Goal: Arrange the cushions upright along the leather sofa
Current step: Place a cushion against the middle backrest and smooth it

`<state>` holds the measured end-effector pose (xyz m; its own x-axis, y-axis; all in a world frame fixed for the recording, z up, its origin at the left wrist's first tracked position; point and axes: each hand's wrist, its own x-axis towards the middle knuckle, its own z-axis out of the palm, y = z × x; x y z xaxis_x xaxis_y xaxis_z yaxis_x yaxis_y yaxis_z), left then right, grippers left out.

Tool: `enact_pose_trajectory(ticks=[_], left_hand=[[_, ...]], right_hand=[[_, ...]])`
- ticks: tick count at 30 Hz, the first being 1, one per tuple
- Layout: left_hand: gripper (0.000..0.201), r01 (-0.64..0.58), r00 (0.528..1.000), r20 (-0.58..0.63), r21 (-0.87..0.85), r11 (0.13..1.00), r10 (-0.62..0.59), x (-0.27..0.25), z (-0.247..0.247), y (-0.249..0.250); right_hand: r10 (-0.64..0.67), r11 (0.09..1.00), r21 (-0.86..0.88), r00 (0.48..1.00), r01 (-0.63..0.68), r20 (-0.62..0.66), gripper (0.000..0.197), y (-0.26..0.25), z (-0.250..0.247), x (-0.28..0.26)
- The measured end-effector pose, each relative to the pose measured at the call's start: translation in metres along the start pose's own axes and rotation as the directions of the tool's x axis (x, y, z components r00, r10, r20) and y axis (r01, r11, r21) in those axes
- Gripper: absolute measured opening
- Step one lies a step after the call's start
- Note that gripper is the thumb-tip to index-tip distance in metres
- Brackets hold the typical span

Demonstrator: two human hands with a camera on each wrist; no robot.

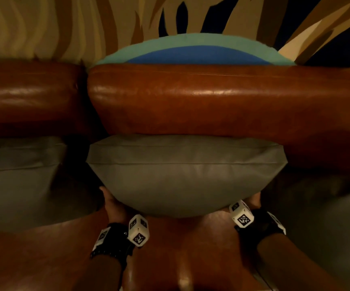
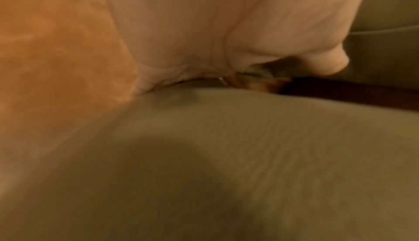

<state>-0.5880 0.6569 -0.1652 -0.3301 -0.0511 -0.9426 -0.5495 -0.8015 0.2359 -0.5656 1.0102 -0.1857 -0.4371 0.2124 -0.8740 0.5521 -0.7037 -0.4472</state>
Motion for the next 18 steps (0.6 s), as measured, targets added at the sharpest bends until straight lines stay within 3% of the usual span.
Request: enact_pose_trajectory(ticks=[2,4,6,7,8,9,11,12,13,14,15,16,17,18], left_hand=[[0.104,-0.016,0.998,0.055,0.111,0.994,0.01,-0.024,0.003,0.006],[0.112,-0.053,0.998,0.056,0.211,0.976,0.042,-0.048,-0.001,0.008],[0.087,-0.191,0.981,0.088,0.373,0.908,0.17,-0.071,-0.009,0.005],[0.067,-0.298,0.954,0.144,0.537,0.789,0.262,-0.085,-0.011,0.001],[0.062,-0.408,0.9,0.21,0.715,0.568,0.382,-0.099,-0.013,0.001],[0.078,-0.483,0.833,0.277,0.787,0.384,0.479,-0.111,-0.013,0.001],[0.117,-0.605,0.704,0.431,0.78,0.159,0.564,-0.133,-0.006,0.009],[0.13,-0.64,0.621,0.545,0.767,-0.036,0.564,-0.141,0.0,0.015],[0.139,-0.625,0.53,0.668,0.724,-0.292,0.522,-0.143,0.006,0.019],[0.146,-0.573,0.447,0.782,0.624,-0.532,0.435,-0.143,0.01,0.023],[0.152,-0.513,0.398,0.861,0.494,-0.702,0.316,-0.141,0.019,0.026],[0.158,-0.46,0.403,0.895,0.379,-0.803,0.192,-0.137,0.028,0.028],[0.165,-0.423,0.438,0.896,0.276,-0.863,0.073,-0.134,0.04,0.028],[0.171,-0.394,0.481,0.876,0.199,-0.897,-0.017,-0.129,0.051,0.027]], right_hand=[[-0.069,0.996,-0.069,0.993,0.062,-0.093,0.109,-0.008,0.01,-0.02],[-0.038,0.982,-0.189,0.991,0.013,-0.13,0.104,-0.016,0.027,-0.05],[-0.099,0.961,-0.269,0.984,0.056,-0.149,0.095,-0.022,0.031,-0.084],[-0.169,0.943,-0.311,0.975,0.116,-0.147,0.099,-0.025,0.031,-0.104],[-0.281,0.902,-0.382,0.945,0.201,-0.167,0.103,-0.027,0.026,-0.114],[-0.406,0.828,-0.481,0.899,0.288,-0.162,0.1,-0.032,0.023,-0.128],[-0.615,0.561,-0.717,0.788,0.412,-0.028,0.088,-0.05,0.019,-0.152],[-0.669,0.378,-0.801,0.735,0.465,0.111,0.092,-0.06,0.018,-0.161],[-0.694,0.176,-0.845,0.673,0.505,0.257,0.101,-0.07,0.023,-0.172],[-0.677,-0.053,-0.848,0.605,0.528,0.419,0.113,-0.078,0.027,-0.178],[-0.62,-0.286,-0.802,0.537,0.524,0.572,0.124,-0.083,0.032,-0.181],[-0.518,-0.494,-0.706,0.48,0.508,0.708,0.135,-0.086,0.04,-0.183],[-0.399,-0.641,-0.601,0.461,0.478,0.793,0.144,-0.086,0.049,-0.183],[-0.279,-0.738,-0.503,0.476,0.449,0.834,0.151,-0.082,0.059,-0.18]])
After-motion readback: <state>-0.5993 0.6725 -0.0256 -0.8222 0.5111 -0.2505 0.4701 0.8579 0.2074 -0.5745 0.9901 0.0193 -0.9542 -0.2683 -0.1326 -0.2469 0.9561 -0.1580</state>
